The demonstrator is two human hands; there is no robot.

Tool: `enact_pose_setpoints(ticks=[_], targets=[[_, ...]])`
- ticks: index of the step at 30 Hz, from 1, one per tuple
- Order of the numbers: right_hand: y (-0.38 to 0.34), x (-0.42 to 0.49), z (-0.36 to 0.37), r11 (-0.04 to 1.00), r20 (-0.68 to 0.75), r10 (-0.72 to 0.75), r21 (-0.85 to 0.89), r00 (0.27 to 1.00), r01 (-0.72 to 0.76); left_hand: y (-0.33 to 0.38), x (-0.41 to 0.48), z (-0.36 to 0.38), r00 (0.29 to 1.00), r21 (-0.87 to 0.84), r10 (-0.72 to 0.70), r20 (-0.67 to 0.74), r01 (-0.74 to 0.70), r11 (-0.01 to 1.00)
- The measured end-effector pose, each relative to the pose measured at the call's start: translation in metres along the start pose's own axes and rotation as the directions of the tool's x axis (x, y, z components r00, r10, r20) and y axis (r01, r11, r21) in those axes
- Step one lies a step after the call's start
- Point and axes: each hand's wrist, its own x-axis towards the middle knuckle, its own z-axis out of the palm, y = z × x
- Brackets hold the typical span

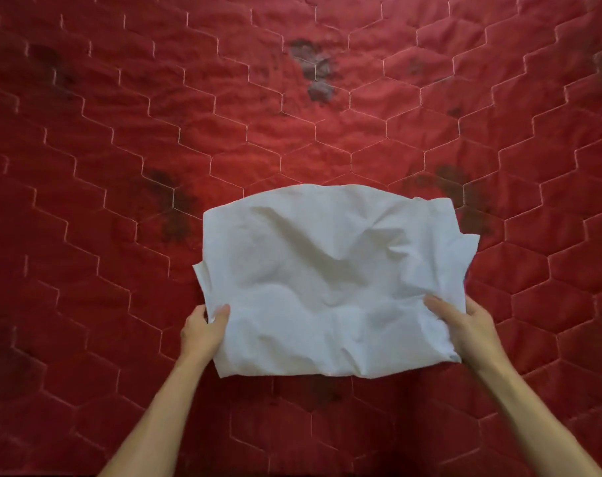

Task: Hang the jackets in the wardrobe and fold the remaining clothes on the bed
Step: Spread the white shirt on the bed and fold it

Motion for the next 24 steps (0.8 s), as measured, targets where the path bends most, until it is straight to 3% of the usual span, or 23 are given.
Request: enact_pose_setpoints(ticks=[6,9,13,15,17,20,22,24], targets=[[-0.033,-0.081,0.099,0.962,0.302,-0.244,-0.042,0.922,0.268,-0.009,-0.012,-0.006,0.989,-0.177,-0.062,0.133,0.085,0.98],[-0.016,-0.097,0.15,0.893,0.438,-0.281,-0.206,0.854,0.399,-0.019,-0.008,-0.007,0.98,-0.245,-0.091,0.176,0.133,0.96],[0.024,-0.101,0.199,0.812,0.69,-0.107,-0.355,0.716,0.464,-0.024,-0.007,-0.01,0.983,-0.315,-0.17,0.077,0.185,0.931],[0.044,-0.096,0.205,0.782,0.758,-0.009,-0.402,0.652,0.477,-0.025,-0.011,-0.015,0.968,-0.478,-0.205,0.148,0.251,0.842],[0.058,-0.087,0.2,0.713,0.718,-0.09,-0.437,0.69,0.548,-0.025,-0.017,-0.018,0.97,-0.545,-0.177,0.169,0.241,0.803],[0.074,-0.065,0.182,0.67,0.384,-0.302,-0.565,0.872,0.481,-0.036,-0.025,-0.014,0.997,-0.277,-0.068,0.029,0.073,0.958],[0.078,-0.048,0.17,0.715,0.187,-0.218,-0.637,0.958,0.288,-0.044,-0.028,-0.008,0.999,-0.094,0.014,-0.035,-0.018,0.995],[0.08,-0.035,0.161,0.751,0.15,-0.057,-0.645,0.987,0.141,-0.046,-0.035,-0.005,0.996,-0.022,0.05,-0.074,-0.052,0.998]])
